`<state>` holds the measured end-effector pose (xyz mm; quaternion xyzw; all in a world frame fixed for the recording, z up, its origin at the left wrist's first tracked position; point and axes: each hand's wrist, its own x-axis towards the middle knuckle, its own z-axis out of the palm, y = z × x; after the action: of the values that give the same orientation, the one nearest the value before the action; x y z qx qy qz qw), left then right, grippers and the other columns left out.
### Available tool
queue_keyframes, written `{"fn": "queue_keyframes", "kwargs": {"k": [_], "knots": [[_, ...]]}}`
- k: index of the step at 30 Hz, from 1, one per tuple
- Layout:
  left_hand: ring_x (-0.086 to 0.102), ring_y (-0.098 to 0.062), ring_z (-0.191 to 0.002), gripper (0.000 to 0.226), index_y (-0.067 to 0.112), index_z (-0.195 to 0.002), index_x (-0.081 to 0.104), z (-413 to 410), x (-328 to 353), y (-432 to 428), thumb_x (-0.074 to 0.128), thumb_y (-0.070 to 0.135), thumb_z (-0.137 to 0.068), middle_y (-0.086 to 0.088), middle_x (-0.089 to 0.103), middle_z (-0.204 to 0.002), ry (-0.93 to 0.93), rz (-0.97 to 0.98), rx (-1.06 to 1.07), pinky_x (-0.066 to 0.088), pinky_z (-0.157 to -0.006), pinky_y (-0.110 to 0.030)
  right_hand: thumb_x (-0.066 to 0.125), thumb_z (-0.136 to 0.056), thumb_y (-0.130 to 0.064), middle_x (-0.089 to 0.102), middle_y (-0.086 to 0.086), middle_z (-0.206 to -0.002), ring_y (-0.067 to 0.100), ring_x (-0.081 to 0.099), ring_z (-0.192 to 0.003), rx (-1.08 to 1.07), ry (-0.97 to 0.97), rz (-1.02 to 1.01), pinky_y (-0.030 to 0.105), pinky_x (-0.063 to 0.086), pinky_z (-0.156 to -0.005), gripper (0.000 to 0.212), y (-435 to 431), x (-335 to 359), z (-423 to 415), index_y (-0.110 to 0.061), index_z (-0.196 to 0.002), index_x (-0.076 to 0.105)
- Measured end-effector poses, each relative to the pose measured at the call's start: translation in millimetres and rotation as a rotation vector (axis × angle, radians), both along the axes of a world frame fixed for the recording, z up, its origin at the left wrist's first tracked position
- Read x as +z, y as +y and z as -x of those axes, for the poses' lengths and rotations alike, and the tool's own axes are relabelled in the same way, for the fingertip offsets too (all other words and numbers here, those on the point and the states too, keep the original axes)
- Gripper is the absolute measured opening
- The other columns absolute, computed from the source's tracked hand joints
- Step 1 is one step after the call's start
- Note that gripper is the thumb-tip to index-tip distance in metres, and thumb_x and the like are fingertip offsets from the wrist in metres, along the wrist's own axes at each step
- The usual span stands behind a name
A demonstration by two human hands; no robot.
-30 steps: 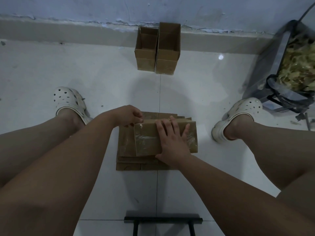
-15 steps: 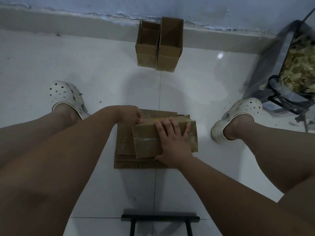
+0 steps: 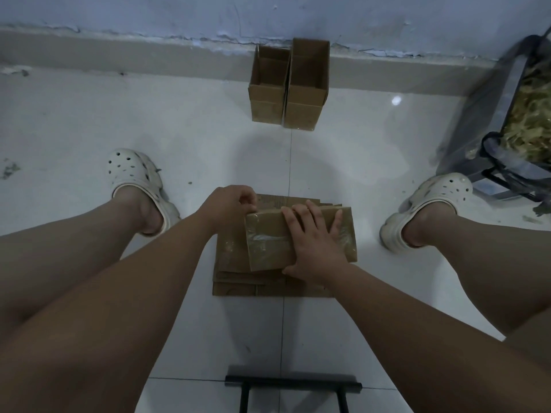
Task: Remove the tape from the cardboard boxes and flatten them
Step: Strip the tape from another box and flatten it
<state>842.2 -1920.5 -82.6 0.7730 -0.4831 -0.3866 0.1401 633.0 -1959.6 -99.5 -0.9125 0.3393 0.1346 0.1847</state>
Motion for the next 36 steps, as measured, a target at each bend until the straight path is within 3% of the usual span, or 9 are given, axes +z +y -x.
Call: {"fn": "queue_keyframes", "kwargs": {"k": [3, 7, 11, 16, 22, 25, 29, 33, 36], "knots": [[0.061, -0.017, -0.081, 0.007, 0.019, -0.090, 0.063, 1, 1, 0, 0.066, 0.014, -0.085, 0.000, 0.067, -0.085, -0.074, 0.042, 0.006, 0.045, -0.070, -0.026, 0.077, -0.067, -0.056, 0.001, -0.004, -0.149, 0.021, -0.012, -0.143, -0.010, -0.004, -0.003, 0.067, -0.020, -0.102, 0.120, 0, 1, 0, -0.029, -0.150, -0.005], [0.060, -0.015, -0.078, 0.035, 0.021, -0.122, 0.055, 8, -1, 4, 0.062, 0.010, -0.089, 0.000, 0.067, -0.089, -0.083, 0.100, 0.059, 0.040, -0.066, -0.019, 0.077, -0.067, -0.056, 0.001, -0.005, -0.149, 0.020, -0.013, -0.143, -0.012, -0.013, 0.003, 0.066, -0.020, -0.102, 0.119, 0, 0, 1, -0.030, -0.149, -0.006], [0.061, -0.014, -0.096, 0.024, 0.012, -0.114, 0.067, 8, -3, 5, 0.054, 0.010, -0.094, -0.006, 0.068, -0.110, -0.041, 0.072, 0.105, 0.040, -0.081, -0.016, 0.076, -0.067, -0.055, 0.001, -0.006, -0.148, 0.019, -0.014, -0.142, -0.007, -0.014, -0.020, 0.067, -0.019, -0.104, 0.118, -3, 0, 1, -0.030, -0.150, -0.005], [0.054, 0.006, -0.069, 0.021, 0.009, -0.106, 0.071, -4, 5, -1, 0.053, 0.009, -0.094, -0.004, 0.070, -0.104, -0.021, 0.100, 0.129, 0.037, -0.058, 0.000, 0.075, -0.068, -0.052, 0.001, -0.006, -0.151, 0.020, -0.014, -0.144, -0.013, 0.001, -0.063, 0.067, -0.018, -0.105, 0.117, -13, 0, -3, -0.028, -0.151, -0.004], [0.055, -0.006, -0.085, 0.021, 0.007, -0.102, 0.072, -4, 9, 3, 0.052, 0.007, -0.094, -0.004, 0.070, -0.103, -0.079, 0.115, 0.092, 0.034, -0.064, -0.003, 0.074, -0.068, -0.049, -0.002, -0.007, -0.150, 0.019, -0.017, -0.144, -0.015, -0.010, -0.075, 0.066, -0.021, -0.103, 0.117, -15, -2, -5, -0.030, -0.151, -0.005], [0.057, -0.016, -0.090, 0.022, 0.005, -0.099, 0.069, -1, 11, 2, 0.048, 0.002, -0.093, -0.009, 0.067, -0.101, -0.148, 0.133, 0.015, 0.033, -0.070, -0.013, 0.075, -0.067, -0.049, -0.002, -0.007, -0.150, 0.020, -0.018, -0.144, -0.013, -0.010, -0.075, 0.064, -0.023, -0.101, 0.117, -16, -3, -6, -0.031, -0.150, -0.006], [0.052, -0.021, -0.085, 0.021, 0.001, -0.102, 0.064, 9, 8, 18, 0.049, -0.006, -0.089, -0.012, 0.057, -0.098, -0.319, 0.196, -0.031, 0.031, -0.072, -0.020, 0.075, -0.067, -0.048, -0.003, -0.008, -0.150, 0.020, -0.020, -0.145, -0.047, -0.004, -0.109, 0.063, -0.024, -0.101, 0.117, -19, -4, -7, -0.032, -0.149, -0.006], [0.057, -0.027, -0.073, 0.022, -0.003, -0.088, 0.065, 20, 13, 39, 0.064, -0.017, -0.072, -0.014, 0.060, -0.088, -0.452, 0.295, -0.074, 0.042, -0.058, -0.024, 0.075, -0.067, -0.049, -0.003, -0.009, -0.150, 0.020, -0.020, -0.145, -0.046, -0.007, -0.122, 0.063, -0.024, -0.101, 0.118, -23, -5, -10, -0.032, -0.150, -0.007], [0.051, -0.019, -0.072, 0.013, 0.004, -0.090, 0.062, 28, 10, 43, 0.058, -0.005, -0.082, -0.011, 0.060, -0.091, -0.458, 0.317, -0.064, 0.037, -0.062, -0.020, 0.075, -0.067, -0.049, -0.003, -0.009, -0.152, 0.020, -0.021, -0.145, -0.048, 0.004, -0.122, 0.064, -0.022, -0.102, 0.119, -23, -6, -10, -0.032, -0.150, -0.008]]}}
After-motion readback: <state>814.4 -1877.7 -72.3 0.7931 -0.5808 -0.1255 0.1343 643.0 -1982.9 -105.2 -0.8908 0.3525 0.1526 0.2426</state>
